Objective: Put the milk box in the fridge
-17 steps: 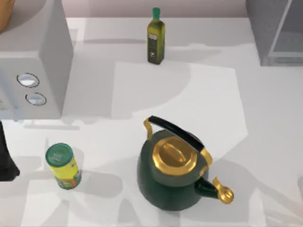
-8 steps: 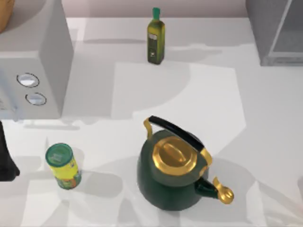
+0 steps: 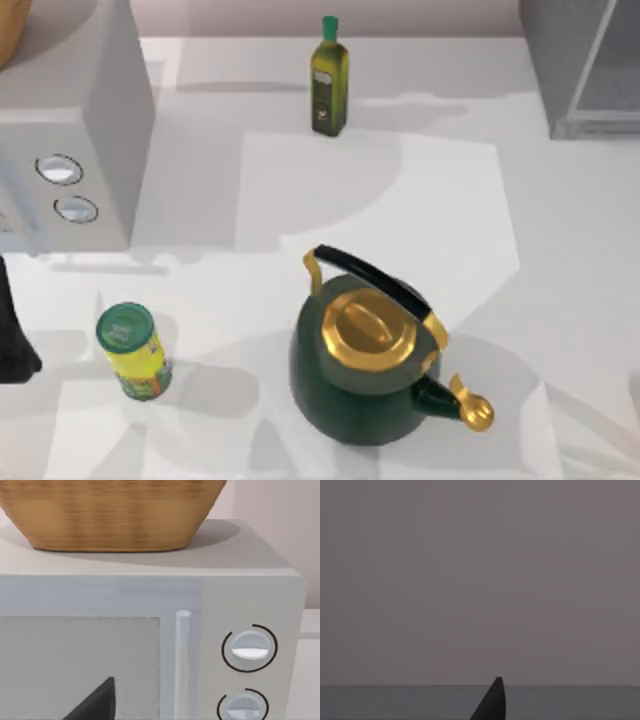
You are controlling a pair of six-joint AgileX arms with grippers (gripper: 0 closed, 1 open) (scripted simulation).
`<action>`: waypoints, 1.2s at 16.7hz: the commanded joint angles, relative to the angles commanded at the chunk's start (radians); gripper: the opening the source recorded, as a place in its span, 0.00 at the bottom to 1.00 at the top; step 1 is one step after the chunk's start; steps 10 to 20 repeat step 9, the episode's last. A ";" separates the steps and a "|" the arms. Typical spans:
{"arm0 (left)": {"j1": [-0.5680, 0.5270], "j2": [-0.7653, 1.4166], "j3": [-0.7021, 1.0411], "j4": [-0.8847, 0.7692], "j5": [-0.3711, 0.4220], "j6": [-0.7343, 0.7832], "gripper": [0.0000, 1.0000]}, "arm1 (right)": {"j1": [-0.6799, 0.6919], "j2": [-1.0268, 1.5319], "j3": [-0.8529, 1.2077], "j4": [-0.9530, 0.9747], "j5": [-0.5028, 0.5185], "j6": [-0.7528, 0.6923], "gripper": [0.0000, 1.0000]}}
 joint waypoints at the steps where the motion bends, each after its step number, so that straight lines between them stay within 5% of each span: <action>1: 0.000 0.000 0.000 0.000 0.000 0.000 1.00 | 0.000 0.000 0.000 0.000 0.000 0.000 0.83; 4: 0.000 0.000 0.000 0.000 0.000 0.000 1.00 | 0.000 0.000 0.000 0.000 0.000 0.000 1.00; 20: 0.000 0.000 0.000 0.000 0.000 0.000 1.00 | 0.000 0.000 0.000 0.000 0.000 0.000 1.00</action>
